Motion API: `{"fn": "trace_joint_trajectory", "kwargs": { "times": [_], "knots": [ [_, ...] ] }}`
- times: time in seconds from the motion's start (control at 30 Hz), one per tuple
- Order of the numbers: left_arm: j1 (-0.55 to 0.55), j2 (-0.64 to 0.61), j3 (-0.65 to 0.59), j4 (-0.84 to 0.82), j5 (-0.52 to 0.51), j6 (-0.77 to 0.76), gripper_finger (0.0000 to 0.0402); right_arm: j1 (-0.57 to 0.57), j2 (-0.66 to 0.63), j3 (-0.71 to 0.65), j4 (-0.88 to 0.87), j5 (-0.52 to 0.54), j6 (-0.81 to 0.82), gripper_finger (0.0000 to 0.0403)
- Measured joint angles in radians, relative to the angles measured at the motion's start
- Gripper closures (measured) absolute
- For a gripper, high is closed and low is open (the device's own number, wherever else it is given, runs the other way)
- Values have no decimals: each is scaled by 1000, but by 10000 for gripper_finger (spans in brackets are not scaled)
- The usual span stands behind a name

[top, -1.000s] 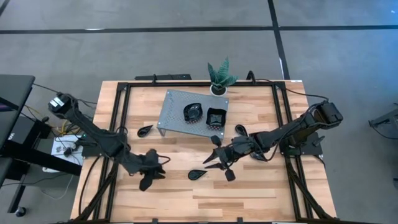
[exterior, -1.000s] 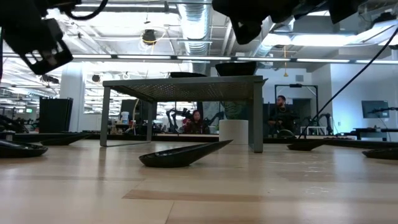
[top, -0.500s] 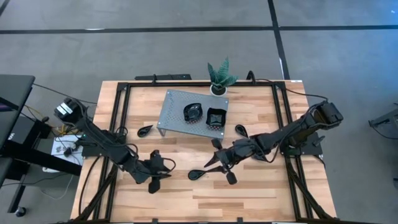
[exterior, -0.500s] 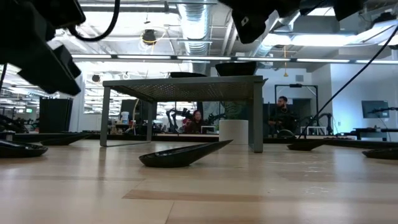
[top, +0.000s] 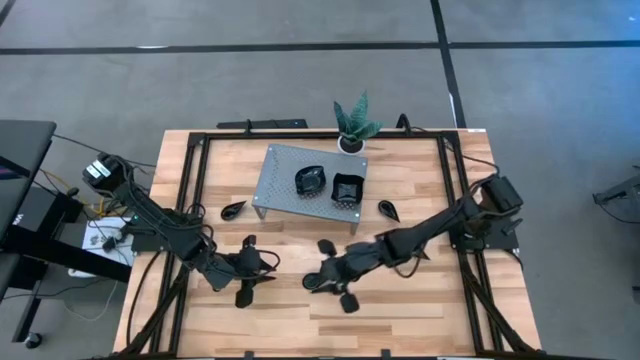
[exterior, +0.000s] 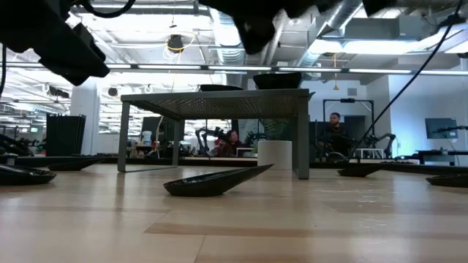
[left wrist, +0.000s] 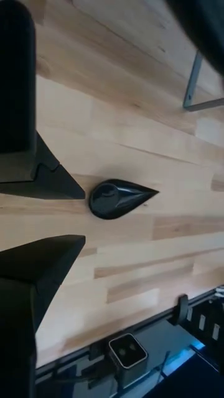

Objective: Pick & Place Mini shaped plates
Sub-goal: Put the drop shaped plate on the shelf

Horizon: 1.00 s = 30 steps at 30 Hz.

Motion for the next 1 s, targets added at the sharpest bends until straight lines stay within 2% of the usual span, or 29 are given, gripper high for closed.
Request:
{"fn": "trace_joint_trajectory", "kwargs": {
  "times": [0.2,0.33,0.53,0.63,0.7,0.8,0.9,1.0],
  "knots": [
    [0,5,0,-3,11,0,298,56,22,225,-464,170,153,316],
    [0,5,0,-3,11,4,298,106,-2,292,-773,244,361,316],
    [0,5,0,-3,11,4,298,201,-22,308,-1068,259,697,316],
    [0,5,0,-3,11,4,298,235,3,308,-1117,359,811,316],
    [4,5,0,0,8,4,298,245,34,307,-1044,435,762,316],
    [21,5,0,1,-8,15,298,253,93,308,-797,489,479,316],
    [44,5,0,1,-12,25,298,243,164,309,-608,489,206,316],
    [62,5,0,1,-12,23,298,211,221,308,-579,485,113,316]
  ]
}}
